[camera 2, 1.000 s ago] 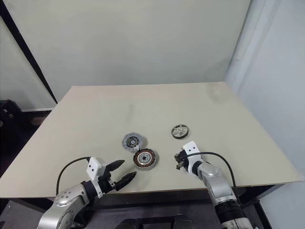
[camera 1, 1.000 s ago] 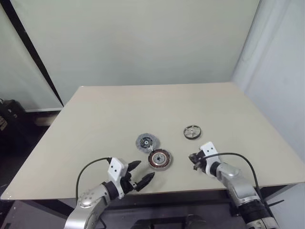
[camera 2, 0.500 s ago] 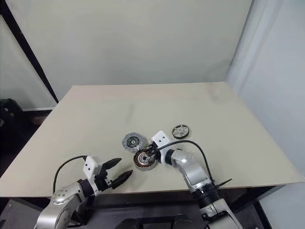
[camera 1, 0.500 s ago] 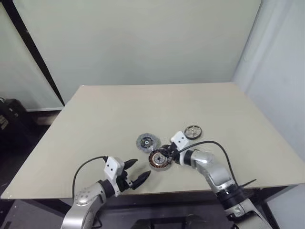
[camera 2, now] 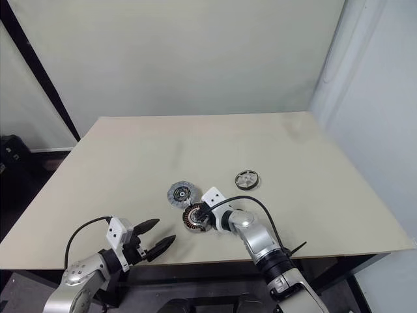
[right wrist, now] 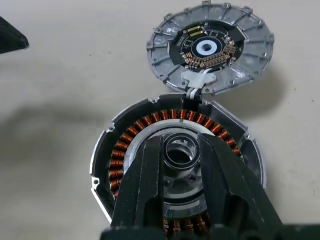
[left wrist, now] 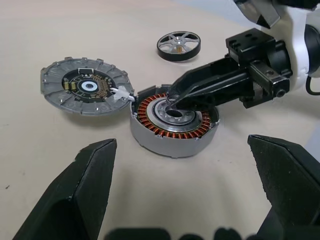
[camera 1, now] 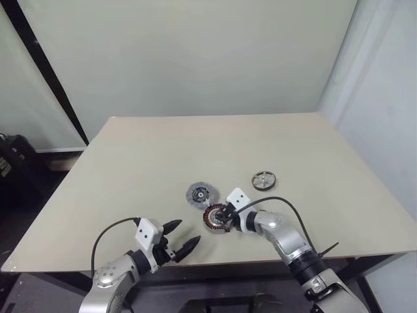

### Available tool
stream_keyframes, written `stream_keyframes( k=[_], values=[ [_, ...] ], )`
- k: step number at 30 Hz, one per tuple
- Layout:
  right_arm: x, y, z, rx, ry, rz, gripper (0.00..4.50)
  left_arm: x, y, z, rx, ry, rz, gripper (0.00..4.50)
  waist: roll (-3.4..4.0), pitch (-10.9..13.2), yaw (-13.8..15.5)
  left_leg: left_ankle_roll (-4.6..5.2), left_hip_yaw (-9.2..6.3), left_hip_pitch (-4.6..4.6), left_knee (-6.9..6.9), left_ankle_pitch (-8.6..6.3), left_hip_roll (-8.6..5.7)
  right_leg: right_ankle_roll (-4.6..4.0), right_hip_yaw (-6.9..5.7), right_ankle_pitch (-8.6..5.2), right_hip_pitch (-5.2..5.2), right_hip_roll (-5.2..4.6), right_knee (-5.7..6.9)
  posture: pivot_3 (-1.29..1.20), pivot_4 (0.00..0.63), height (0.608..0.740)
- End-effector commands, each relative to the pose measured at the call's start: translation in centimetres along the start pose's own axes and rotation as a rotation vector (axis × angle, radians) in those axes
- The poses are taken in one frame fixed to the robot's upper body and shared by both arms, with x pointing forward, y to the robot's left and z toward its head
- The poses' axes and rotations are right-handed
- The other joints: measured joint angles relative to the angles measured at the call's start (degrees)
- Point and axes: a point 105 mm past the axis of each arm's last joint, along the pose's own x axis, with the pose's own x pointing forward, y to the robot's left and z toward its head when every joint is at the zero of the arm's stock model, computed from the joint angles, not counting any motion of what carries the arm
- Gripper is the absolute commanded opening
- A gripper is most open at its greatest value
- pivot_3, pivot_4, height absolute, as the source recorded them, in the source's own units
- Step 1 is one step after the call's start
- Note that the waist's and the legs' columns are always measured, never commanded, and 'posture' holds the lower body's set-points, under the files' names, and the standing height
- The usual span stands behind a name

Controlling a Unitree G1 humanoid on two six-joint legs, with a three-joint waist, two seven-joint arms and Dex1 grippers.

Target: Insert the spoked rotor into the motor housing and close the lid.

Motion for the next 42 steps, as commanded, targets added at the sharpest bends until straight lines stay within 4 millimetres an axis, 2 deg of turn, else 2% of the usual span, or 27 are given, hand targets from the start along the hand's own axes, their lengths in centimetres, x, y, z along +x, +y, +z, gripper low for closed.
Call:
stream_keyframes(
  k=[1,22,42],
  values=[
    [0.3,0.1,1.5,-0.037,-0.045,0.010,0.69,-0.1,0.1,1.5,0.043,-0.050,0.003,4.50,0.00,0.0,0.0,0.00,0.00,0.00,0.00,0.00,0.00,0.00,0.00,0.00,0.00,0.00,0.00,0.00,0.000,0.740],
    [0.4,0.0,0.5,-0.038,-0.006,0.009,0.69,0.3,0.2,1.5,0.048,-0.053,-0.003,4.50,0.01,0.0,0.0,0.00,-0.01,0.01,0.00,0.00,0.00,0.00,0.00,0.00,0.02,0.00,0.00,0.00,0.000,0.740],
    [0.2,-0.1,0.3,-0.041,0.008,0.009,0.69,0.5,-0.1,1.5,0.046,-0.056,-0.016,4.50,0.01,0.0,0.0,0.00,-0.01,0.02,0.00,0.00,0.00,0.00,0.00,0.00,0.02,0.00,0.00,0.00,0.000,0.740]
  ],
)
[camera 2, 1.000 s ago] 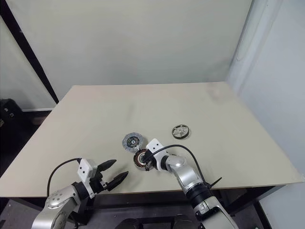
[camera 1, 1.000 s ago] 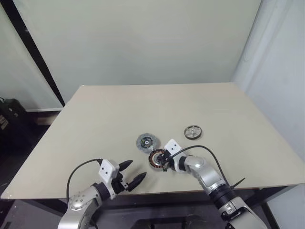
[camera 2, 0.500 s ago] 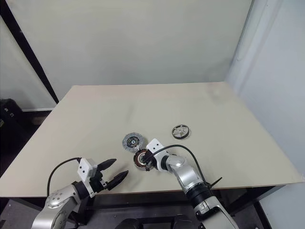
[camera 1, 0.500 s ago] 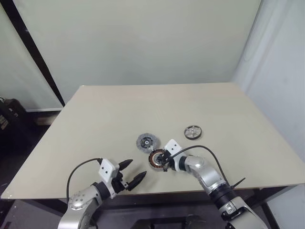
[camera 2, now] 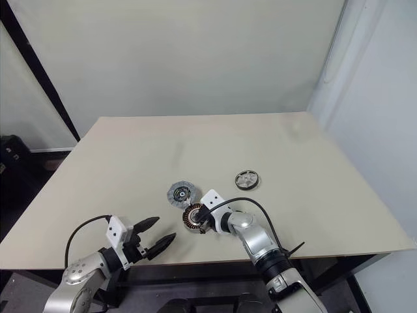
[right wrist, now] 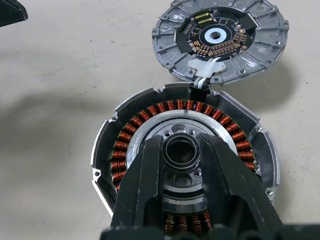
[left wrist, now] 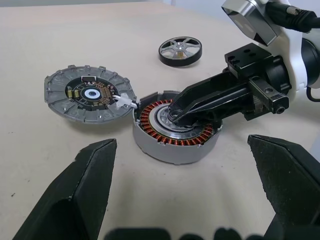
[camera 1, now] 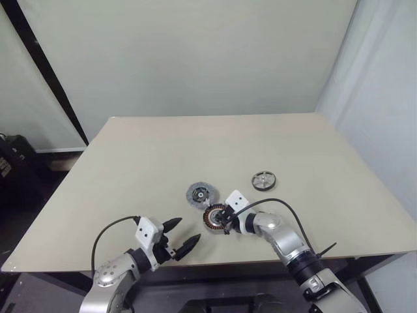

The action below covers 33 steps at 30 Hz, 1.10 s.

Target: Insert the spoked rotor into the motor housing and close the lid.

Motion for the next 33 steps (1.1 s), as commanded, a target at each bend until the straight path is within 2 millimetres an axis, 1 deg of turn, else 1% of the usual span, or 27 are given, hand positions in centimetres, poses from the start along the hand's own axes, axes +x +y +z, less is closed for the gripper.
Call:
stream_keyframes(
  k=[1,11,14,16,17,18,23,26,32,33],
  values=[
    [-0.1,-0.3,0.9,-0.029,-0.013,-0.008,0.69,0.3,-0.1,1.1,0.031,-0.040,-0.017,4.50,0.00,0.0,0.0,0.00,0.00,0.00,0.00,0.00,0.00,0.00,0.00,0.00,0.00,0.00,0.00,0.00,0.000,0.740],
    [0.0,0.0,0.5,-0.016,-0.004,0.004,0.69,0.4,-0.2,1.2,0.033,-0.038,-0.021,4.50,0.00,0.0,0.0,0.00,0.00,0.01,0.00,0.00,0.00,0.00,0.00,0.00,0.00,0.00,0.00,0.00,0.000,0.740],
    [0.0,0.0,0.6,0.007,-0.008,-0.003,1.74,0.4,-0.3,1.1,0.033,-0.037,-0.022,4.50,0.00,0.0,0.0,0.00,0.00,0.01,0.00,0.00,0.00,0.00,0.00,0.00,0.00,0.00,0.00,0.00,0.000,0.740],
    [-0.1,0.0,1.1,0.034,-0.030,-0.013,2.45,0.4,-0.3,1.1,0.033,-0.037,-0.023,4.50,0.00,0.0,0.0,0.00,0.00,0.02,0.00,0.00,0.01,0.00,0.00,0.00,-0.01,0.00,0.01,0.00,0.000,0.740],
    [-0.1,0.0,1.4,0.040,-0.040,-0.011,2.72,0.4,-0.3,1.1,0.033,-0.037,-0.023,4.50,0.01,0.0,0.0,0.00,0.00,0.02,0.00,0.00,0.02,0.00,-0.01,0.00,-0.01,0.00,0.01,0.00,0.000,0.740],
    [-0.2,0.1,1.9,0.047,-0.057,-0.006,3.09,0.4,-0.3,1.1,0.032,-0.037,-0.023,4.50,0.01,0.0,0.0,0.00,-0.01,0.02,0.02,0.00,0.01,0.00,-0.01,0.00,-0.02,0.00,0.01,0.00,0.000,0.740],
    [-0.8,0.8,3.4,0.064,-0.096,0.022,3.09,0.4,-0.4,1.0,0.030,-0.038,-0.021,4.50,0.01,0.0,0.0,0.00,0.00,-0.02,0.03,0.00,-0.01,0.00,0.00,0.00,-0.04,-0.01,0.00,0.00,0.000,0.740],
    [-1.1,0.7,3.6,0.056,-0.095,0.006,2.47,0.4,-0.4,1.0,0.029,-0.040,-0.021,4.50,0.01,0.0,0.0,0.00,-0.03,-0.02,-0.03,0.00,0.01,0.00,-0.02,0.00,-0.06,0.00,0.01,0.00,0.000,0.740],
    [-1.0,0.2,2.9,0.028,-0.062,-0.026,0.31,0.5,-0.4,1.1,0.029,-0.044,-0.024,4.50,0.01,0.0,0.0,-0.01,0.00,-0.02,-0.04,0.00,0.00,0.00,-0.02,0.00,-0.06,-0.01,0.00,0.00,0.000,0.740],
    [-1.0,0.2,2.8,0.025,-0.060,-0.028,0.02,0.6,-0.4,1.1,0.029,-0.044,-0.025,4.50,0.00,0.0,0.0,0.00,-0.01,-0.02,-0.04,0.00,0.00,0.00,-0.02,0.00,-0.06,-0.01,0.00,0.00,0.000,0.740]
  ],
)
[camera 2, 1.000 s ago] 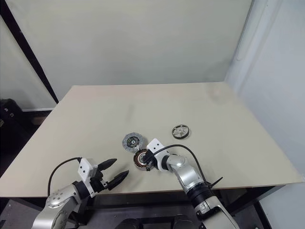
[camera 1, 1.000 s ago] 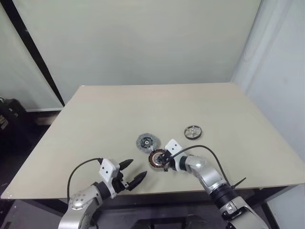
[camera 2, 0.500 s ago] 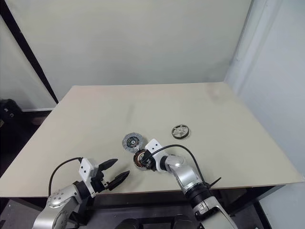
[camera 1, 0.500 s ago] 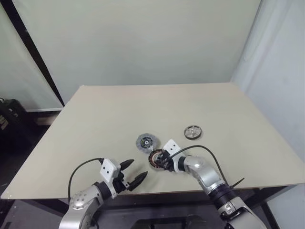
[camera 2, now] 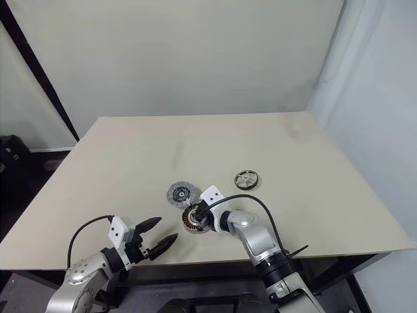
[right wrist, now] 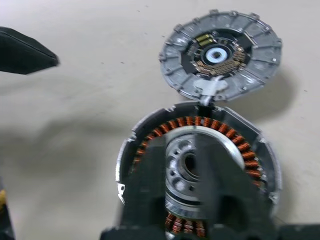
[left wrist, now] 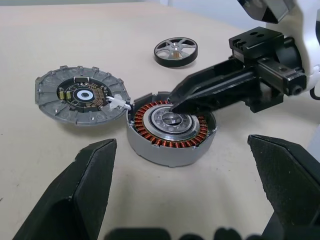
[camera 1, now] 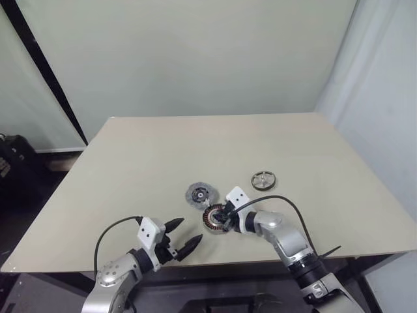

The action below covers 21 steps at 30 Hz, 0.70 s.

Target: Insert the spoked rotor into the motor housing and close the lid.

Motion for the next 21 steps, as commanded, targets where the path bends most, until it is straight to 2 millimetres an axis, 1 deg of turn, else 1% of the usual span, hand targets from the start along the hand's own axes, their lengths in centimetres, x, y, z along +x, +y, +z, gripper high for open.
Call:
stream_keyframes(
  k=[1,7,14,18,21],
  values=[
    [0.0,-0.2,1.3,-0.047,-0.036,-0.017,0.02,0.3,-0.1,1.1,0.036,-0.040,-0.015,4.50,0.00,0.0,0.0,0.00,0.00,0.00,0.00,0.00,0.00,0.00,0.00,0.00,0.00,0.00,0.00,0.00,0.000,0.740],
    [0.3,0.1,0.8,-0.081,-0.014,-0.015,0.02,0.3,-0.2,1.1,0.036,-0.038,-0.017,4.50,0.00,0.0,0.0,0.00,0.00,0.00,0.00,0.00,0.00,0.00,0.00,0.00,0.00,0.00,0.00,0.00,0.000,0.740],
    [0.6,1.2,0.1,-0.094,0.020,0.032,0.02,0.2,-0.2,1.1,0.033,-0.038,-0.013,4.50,0.00,0.0,0.0,0.00,0.00,0.00,0.00,0.00,0.00,0.00,0.00,0.00,0.00,0.00,0.00,0.00,0.000,0.740],
    [0.6,1.2,-0.4,-0.119,0.040,0.027,0.02,0.2,-0.2,1.1,0.032,-0.038,-0.012,4.50,0.00,0.0,0.0,0.00,0.00,0.00,0.00,0.00,0.00,0.00,0.00,0.00,0.00,0.00,0.00,0.00,0.000,0.740],
    [0.5,1.2,-0.2,-0.112,0.031,0.024,0.02,0.2,-0.2,1.0,0.031,-0.039,-0.011,4.50,0.00,0.0,0.0,0.00,0.00,0.02,0.00,0.00,0.00,0.00,0.00,0.00,0.00,0.00,0.00,0.00,0.000,0.740]
  ],
)
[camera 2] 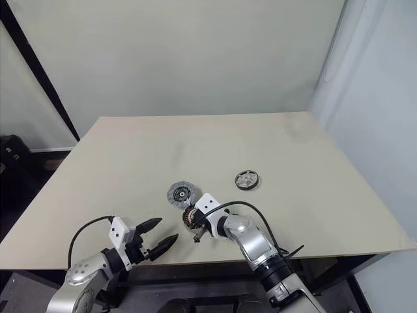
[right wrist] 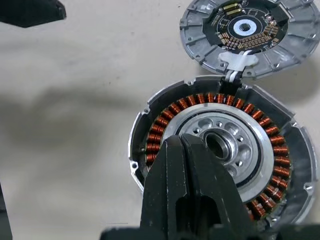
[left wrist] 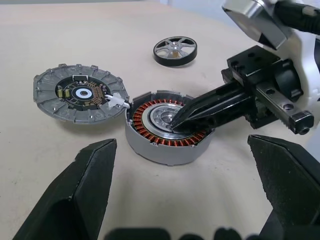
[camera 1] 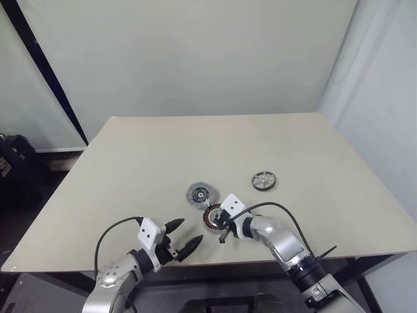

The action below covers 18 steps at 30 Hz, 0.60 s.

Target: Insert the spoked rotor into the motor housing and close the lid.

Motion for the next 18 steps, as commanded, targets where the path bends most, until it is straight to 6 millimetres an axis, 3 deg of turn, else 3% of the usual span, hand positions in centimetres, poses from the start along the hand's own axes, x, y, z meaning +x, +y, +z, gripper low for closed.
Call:
stream_keyframes(
  k=[1,10,18],
  values=[
    [-0.2,-0.2,1.5,-0.022,-0.047,-0.006,0.02,0.2,-0.1,1.2,0.034,-0.041,-0.009,4.50,0.00,0.0,0.0,0.00,0.00,0.00,0.00,0.00,0.00,0.00,0.00,0.00,0.00,0.00,0.00,0.00,0.000,0.740],
    [-0.9,-1.0,3.3,-0.004,-0.101,-0.021,0.02,0.3,-0.1,1.2,0.033,-0.044,-0.012,4.50,0.00,0.0,0.0,0.00,-0.01,-0.01,0.00,0.00,0.00,0.00,-0.01,0.00,-0.01,0.00,0.00,0.00,0.000,0.740],
    [-0.5,-1.5,2.3,-0.021,-0.061,-0.050,0.02,0.4,-0.1,1.2,0.034,-0.049,-0.010,4.50,0.00,0.0,0.0,0.00,-0.01,-0.01,0.00,0.00,0.00,0.00,-0.02,0.00,-0.01,0.00,0.00,0.00,0.000,0.740]
  ],
)
